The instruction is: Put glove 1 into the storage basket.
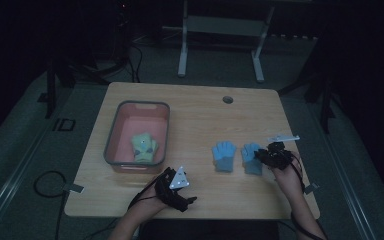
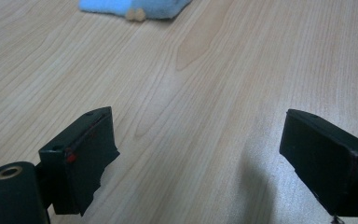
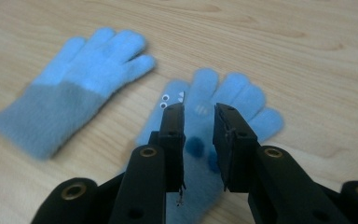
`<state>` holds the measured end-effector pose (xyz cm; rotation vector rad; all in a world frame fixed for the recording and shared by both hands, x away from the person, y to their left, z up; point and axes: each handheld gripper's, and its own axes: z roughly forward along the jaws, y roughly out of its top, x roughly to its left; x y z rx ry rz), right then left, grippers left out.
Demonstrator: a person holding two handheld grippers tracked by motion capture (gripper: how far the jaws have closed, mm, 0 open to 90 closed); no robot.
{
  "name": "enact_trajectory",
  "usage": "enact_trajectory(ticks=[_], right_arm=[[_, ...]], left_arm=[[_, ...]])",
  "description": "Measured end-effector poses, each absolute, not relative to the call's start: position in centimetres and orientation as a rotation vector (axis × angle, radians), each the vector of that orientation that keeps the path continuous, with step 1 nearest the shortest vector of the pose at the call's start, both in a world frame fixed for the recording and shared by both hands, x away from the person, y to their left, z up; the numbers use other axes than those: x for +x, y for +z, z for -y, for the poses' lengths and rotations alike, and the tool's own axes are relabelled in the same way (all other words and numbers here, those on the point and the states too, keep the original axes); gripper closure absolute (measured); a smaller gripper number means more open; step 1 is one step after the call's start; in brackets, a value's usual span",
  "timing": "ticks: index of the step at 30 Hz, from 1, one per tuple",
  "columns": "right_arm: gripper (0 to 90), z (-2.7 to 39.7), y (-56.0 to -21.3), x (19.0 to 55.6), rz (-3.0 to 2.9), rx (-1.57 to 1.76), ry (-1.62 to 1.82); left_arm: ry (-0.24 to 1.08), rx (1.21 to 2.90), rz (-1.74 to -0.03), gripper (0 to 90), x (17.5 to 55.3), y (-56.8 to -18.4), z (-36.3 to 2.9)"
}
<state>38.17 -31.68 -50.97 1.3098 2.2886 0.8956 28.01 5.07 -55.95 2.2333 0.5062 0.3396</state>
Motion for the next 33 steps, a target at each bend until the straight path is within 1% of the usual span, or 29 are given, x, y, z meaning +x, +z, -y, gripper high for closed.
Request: enact_trajectory(ticks=[2,7,13,23,26,27,29,31,33], right_arm=[[72.2,32.2,-50.9,38.2,-2.315,1.271,0.909],[67.4,32.7,-51.1,38.4,-2.421,1.153,0.884],[63.4,32.8,-51.5,39.0,-2.506,1.094,0.841],[62.1,32.4,-53.6,40.0,-2.539,1.081,0.822],[66.8,32.4,-53.9,39.8,-2.525,1.046,0.811],[69.6,32.3,-53.9,39.7,-2.524,1.043,0.811],[78.0,32.2,-53.9,39.6,-2.525,1.039,0.811],[81.8,32.1,-53.9,39.6,-2.523,1.049,0.803],[83.3,32.0,-53.8,39.6,-2.519,1.059,0.8]], left_arm=[[0.342,2.235,-0.502,10.8,28.0,-56.0,-5.0],[0.342,2.232,-0.503,10.8,28.0,-55.9,-5.0],[0.344,2.233,-0.5,10.8,27.9,-55.9,-5.0],[0.347,2.232,-0.503,10.8,28.0,-55.9,-5.0],[0.348,2.229,-0.503,10.8,27.9,-55.9,-5.1],[0.348,2.229,-0.503,10.8,27.9,-55.9,-5.1],[0.349,2.23,-0.501,10.8,28.0,-55.9,-5.0],[0.348,2.23,-0.502,10.8,28.0,-55.9,-5.0],[0.35,2.229,-0.5,10.8,27.9,-55.9,-5.0]])
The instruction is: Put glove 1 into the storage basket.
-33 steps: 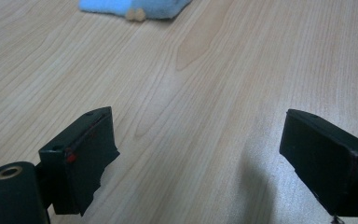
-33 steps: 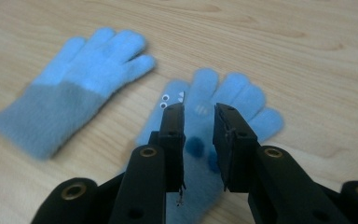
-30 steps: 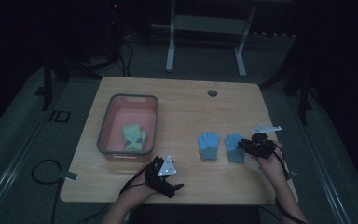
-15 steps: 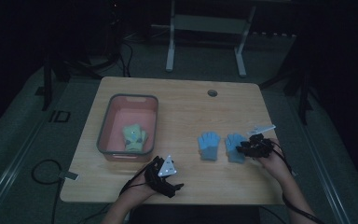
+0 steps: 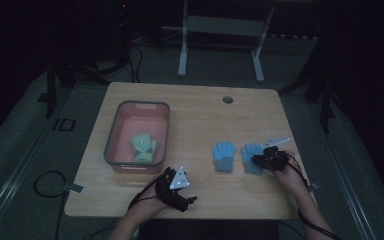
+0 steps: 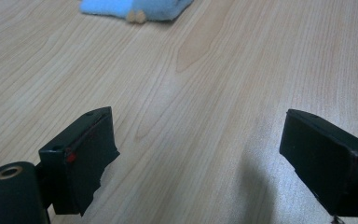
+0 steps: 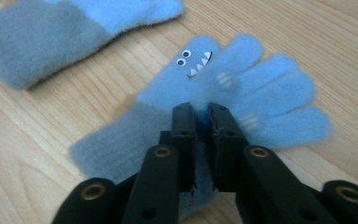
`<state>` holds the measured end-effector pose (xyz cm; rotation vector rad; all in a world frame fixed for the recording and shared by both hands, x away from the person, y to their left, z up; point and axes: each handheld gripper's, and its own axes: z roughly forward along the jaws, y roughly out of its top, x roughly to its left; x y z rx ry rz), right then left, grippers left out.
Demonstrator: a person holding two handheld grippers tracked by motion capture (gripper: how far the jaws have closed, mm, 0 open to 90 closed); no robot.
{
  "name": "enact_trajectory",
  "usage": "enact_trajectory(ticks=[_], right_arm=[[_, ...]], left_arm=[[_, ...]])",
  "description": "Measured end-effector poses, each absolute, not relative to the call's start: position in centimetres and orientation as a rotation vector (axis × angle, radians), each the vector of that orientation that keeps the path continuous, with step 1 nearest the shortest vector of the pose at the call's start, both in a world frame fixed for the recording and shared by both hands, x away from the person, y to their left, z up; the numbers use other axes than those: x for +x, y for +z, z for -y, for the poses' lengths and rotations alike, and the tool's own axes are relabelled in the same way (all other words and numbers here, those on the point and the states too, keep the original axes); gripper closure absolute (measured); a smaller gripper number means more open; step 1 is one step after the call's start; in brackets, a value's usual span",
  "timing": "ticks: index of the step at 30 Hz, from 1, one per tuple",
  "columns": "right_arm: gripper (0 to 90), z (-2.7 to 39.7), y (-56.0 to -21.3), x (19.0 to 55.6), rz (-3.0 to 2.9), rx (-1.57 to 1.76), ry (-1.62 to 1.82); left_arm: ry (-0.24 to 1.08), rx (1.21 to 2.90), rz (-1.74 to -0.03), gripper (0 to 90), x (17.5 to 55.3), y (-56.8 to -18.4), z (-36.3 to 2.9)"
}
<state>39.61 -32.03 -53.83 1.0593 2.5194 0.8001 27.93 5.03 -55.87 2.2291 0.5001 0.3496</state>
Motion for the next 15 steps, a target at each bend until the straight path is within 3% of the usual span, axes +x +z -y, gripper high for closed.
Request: enact_trajectory(ticks=[4,15], right_arm=[[85.4,32.4,-53.4,39.6,-2.498,1.109,0.823],[85.7,32.2,-48.1,39.2,-2.432,1.086,0.961]], left_arm=[[0.349,2.226,-0.499,10.8,27.9,-55.8,-5.0],[0.349,2.229,-0.499,10.8,27.9,-55.9,-5.0]])
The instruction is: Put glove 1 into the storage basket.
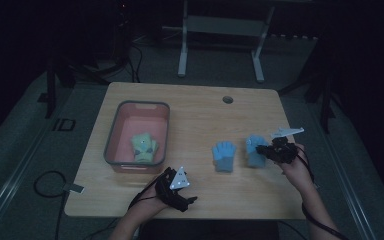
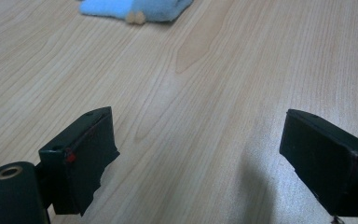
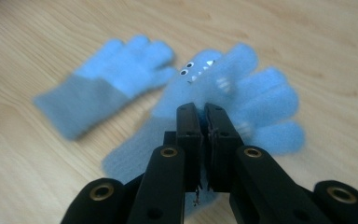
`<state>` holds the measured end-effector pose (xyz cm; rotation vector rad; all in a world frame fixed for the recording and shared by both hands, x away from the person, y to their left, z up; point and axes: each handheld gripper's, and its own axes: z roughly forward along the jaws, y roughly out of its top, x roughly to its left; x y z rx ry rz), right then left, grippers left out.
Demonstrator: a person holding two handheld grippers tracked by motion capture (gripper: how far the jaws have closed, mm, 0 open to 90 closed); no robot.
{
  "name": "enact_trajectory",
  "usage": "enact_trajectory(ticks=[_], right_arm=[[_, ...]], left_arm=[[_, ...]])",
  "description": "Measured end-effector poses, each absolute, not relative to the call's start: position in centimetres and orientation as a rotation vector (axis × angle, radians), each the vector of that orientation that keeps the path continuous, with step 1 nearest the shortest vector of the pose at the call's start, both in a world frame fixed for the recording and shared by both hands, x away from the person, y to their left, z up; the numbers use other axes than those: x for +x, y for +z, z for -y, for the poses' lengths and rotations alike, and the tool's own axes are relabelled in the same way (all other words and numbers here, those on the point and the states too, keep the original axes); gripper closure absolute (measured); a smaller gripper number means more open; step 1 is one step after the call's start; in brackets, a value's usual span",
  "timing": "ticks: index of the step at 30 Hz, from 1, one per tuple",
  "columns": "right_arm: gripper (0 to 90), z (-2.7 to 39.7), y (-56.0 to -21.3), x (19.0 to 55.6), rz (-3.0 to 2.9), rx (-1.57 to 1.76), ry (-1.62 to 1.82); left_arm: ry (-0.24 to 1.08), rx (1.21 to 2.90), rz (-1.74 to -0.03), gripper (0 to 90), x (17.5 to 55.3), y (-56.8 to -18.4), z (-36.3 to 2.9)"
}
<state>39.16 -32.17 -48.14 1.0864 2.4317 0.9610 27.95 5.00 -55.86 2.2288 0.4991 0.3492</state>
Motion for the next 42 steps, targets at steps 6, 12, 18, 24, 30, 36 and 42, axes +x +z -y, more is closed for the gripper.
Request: enact_trajectory(ticks=[6,12,18,24,30,36,42], right_arm=[[85.6,30.3,-46.2,39.1,-2.438,1.033,1.037],[85.4,27.4,-45.7,39.3,-2.474,0.978,1.08],[85.4,24.1,-46.7,39.3,-2.534,0.936,1.085],[85.4,23.1,-48.3,39.7,-2.586,0.932,1.047],[85.2,22.9,-49.8,40.2,-2.613,0.964,1.03],[85.1,22.9,-51.1,40.7,-2.628,0.99,0.995],[84.7,22.9,-52.2,41.1,-2.65,1.007,0.965]], left_arm=[[0.35,2.228,-0.503,10.8,28.0,-55.9,-5.1],[0.347,2.228,-0.501,10.9,28.0,-55.9,-5.0],[0.348,2.22,-0.504,10.9,28.0,-55.8,-5.1],[0.344,2.213,-0.508,10.9,28.0,-55.8,-5.2],[0.341,2.215,-0.507,10.8,27.9,-55.7,-5.1],[0.338,2.213,-0.513,10.9,28.0,-55.6,-5.1],[0.373,2.202,-0.499,10.8,27.9,-55.7,-5.1]])
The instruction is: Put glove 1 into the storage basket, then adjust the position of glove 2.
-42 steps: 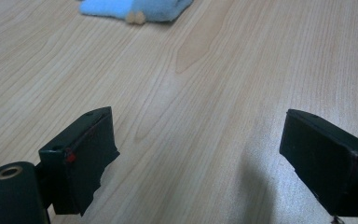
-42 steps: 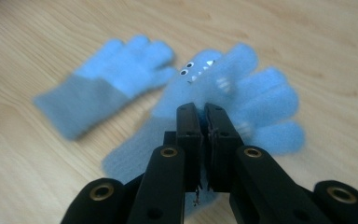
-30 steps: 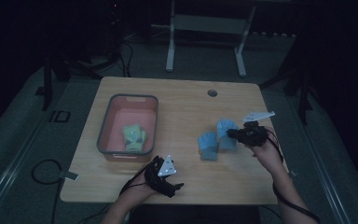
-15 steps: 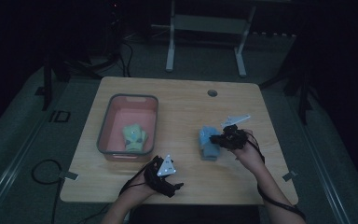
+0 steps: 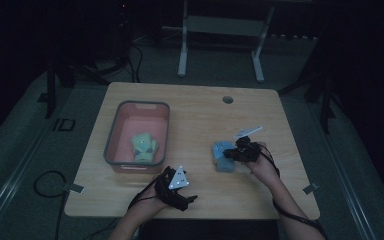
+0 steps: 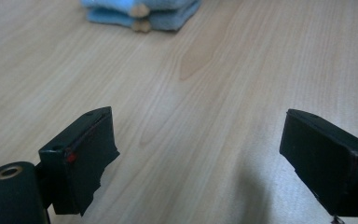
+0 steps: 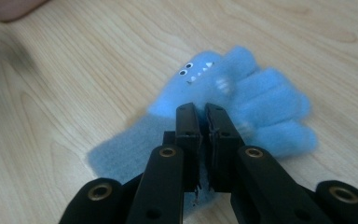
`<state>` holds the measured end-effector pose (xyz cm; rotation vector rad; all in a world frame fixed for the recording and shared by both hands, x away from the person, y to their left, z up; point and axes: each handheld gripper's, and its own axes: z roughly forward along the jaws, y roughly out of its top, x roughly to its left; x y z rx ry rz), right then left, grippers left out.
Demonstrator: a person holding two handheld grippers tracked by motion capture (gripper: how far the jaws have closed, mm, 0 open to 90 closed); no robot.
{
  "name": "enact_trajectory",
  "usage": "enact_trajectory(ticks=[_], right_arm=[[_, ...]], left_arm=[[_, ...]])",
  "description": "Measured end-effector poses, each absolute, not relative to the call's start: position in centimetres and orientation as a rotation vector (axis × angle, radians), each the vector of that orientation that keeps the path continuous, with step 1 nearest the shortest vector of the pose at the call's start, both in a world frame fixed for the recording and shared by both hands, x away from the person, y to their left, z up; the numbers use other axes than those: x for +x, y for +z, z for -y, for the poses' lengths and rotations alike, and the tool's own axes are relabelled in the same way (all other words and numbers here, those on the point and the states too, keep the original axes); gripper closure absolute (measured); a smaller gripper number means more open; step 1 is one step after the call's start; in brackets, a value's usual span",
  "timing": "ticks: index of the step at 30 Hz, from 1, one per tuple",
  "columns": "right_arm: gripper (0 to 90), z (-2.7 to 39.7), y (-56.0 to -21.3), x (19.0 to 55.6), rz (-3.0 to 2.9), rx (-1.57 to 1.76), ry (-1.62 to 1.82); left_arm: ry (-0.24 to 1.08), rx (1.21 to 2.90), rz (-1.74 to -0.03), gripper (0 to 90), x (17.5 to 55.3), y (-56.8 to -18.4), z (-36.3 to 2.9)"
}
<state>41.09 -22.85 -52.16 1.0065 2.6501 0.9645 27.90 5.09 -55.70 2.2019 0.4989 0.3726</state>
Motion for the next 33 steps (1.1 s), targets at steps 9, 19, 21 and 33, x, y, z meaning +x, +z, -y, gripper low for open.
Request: enact_trajectory(ticks=[9,19,21,33], right_arm=[[80.0,22.5,-52.8,41.1,-2.663,0.989,0.94],[51.9,24.3,-50.6,40.0,-2.59,0.953,1.007],[51.2,24.9,-50.2,39.7,-2.575,0.954,1.027],[53.1,27.5,-48.5,39.7,-2.518,0.96,1.082]], left_arm=[[0.336,2.229,-0.512,10.8,27.7,-55.5,-4.2],[0.289,2.273,-0.493,12.4,27.6,-55.5,-3.5],[0.281,2.264,-0.477,12.4,27.6,-55.3,-3.4],[0.291,2.262,-0.398,14.1,28.1,-54.5,-1.9]])
